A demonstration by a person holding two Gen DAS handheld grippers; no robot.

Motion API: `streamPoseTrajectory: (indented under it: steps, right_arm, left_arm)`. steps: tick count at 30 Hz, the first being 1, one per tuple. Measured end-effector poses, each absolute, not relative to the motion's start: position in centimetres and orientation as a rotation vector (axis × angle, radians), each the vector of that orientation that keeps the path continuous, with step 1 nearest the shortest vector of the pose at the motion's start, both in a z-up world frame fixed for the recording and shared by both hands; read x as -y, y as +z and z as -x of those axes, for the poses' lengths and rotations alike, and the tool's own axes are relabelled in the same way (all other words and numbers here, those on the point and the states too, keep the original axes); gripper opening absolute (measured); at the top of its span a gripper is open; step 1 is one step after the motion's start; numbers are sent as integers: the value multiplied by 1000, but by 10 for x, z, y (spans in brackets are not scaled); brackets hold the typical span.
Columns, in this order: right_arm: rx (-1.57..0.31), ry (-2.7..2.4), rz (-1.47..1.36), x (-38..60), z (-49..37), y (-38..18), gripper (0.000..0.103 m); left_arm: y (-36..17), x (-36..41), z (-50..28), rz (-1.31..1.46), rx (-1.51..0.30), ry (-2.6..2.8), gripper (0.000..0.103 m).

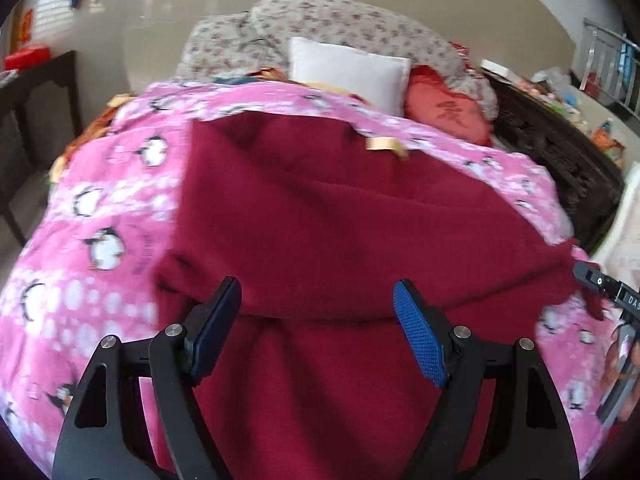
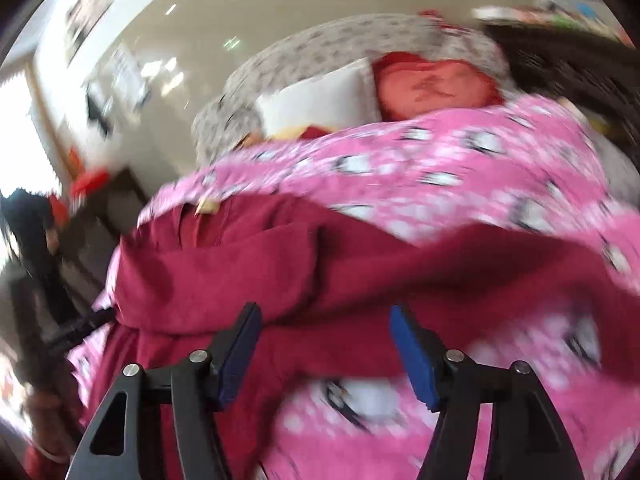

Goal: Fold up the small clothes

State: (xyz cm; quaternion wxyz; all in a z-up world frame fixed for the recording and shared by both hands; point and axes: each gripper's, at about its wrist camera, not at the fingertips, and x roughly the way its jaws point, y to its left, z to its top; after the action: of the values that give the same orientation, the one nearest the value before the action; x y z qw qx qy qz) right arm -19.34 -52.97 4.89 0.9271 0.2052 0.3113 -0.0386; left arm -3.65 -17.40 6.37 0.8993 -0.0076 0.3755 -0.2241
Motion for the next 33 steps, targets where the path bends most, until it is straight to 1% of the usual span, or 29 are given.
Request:
streamPoseTrajectory:
  steps: [2, 3, 4, 5, 6, 11, 12, 13, 14, 15, 16, 17, 18, 21, 24, 27, 29, 30, 31, 32, 33]
  right_arm:
    - [-590, -145, -515, 557, 222, 48, 65]
    - [-559, -171, -555, 569, 230, 48, 68]
    - [-516, -201, -612, 584, 240, 49, 72]
    - [-474, -234, -684, 600, 249, 47, 84]
    - [-437, -272, -780, 616, 257, 42, 90]
    - [-396, -233, -1198, 670, 250, -3, 90]
    - [-370, -247, -1270, 678, 252, -12, 89]
    - [-326, -264, -1344, 684, 256, -21, 85]
    - [-271, -269, -1392, 691, 261, -27, 69]
    - [-248, -271, -1391, 696, 263, -28, 51]
    - [-268, -286, -1339, 703, 261, -25, 40]
    - [-298, -288, -1290, 706, 256, -20, 23]
    - [-324, -280, -1217, 707, 251, -7, 13]
    - [-325, -296, -976, 692, 245, 45, 12]
    - [-295, -198, -652, 625, 221, 120, 12]
    - [-301, 7, -472, 544, 188, 159, 12]
    - [-325, 140, -391, 489, 165, 166, 12]
    - [-342, 210, -356, 454, 146, 164, 13]
    - [-350, 246, -341, 432, 136, 158, 15]
    - [-375, 313, -310, 400, 115, 147, 30]
    - [-425, 362, -275, 374, 98, 133, 68]
  left_arm:
    - [64, 188, 40, -5, -777, -483, 79]
    - [64, 195, 41, -15, -781, -489, 79]
    - [62, 201, 41, -21, -791, -499, 79]
    - [61, 205, 42, -21, -797, -506, 79]
    - [60, 208, 43, -22, -801, -515, 79]
    - [61, 209, 45, -43, -796, -512, 79]
    - [61, 208, 43, -40, -798, -506, 79]
    - [61, 204, 43, -35, -798, -500, 79]
    - [62, 200, 42, -30, -795, -493, 79]
    - [62, 195, 42, -23, -792, -484, 79]
    - [61, 191, 41, -18, -794, -477, 79]
    - [60, 187, 39, -13, -796, -473, 79]
    - [60, 182, 38, -10, -799, -466, 79]
    - [61, 167, 36, -1, -792, -443, 79]
    - [71, 146, 35, 44, -765, -422, 79]
    - [85, 122, 32, 126, -737, -420, 79]
    - [92, 107, 30, 180, -716, -414, 79]
    - [95, 98, 29, 208, -705, -405, 79]
    - [97, 91, 28, 226, -697, -395, 79]
    - [98, 88, 24, 235, -696, -387, 79]
    - [97, 85, 21, 244, -706, -379, 79]
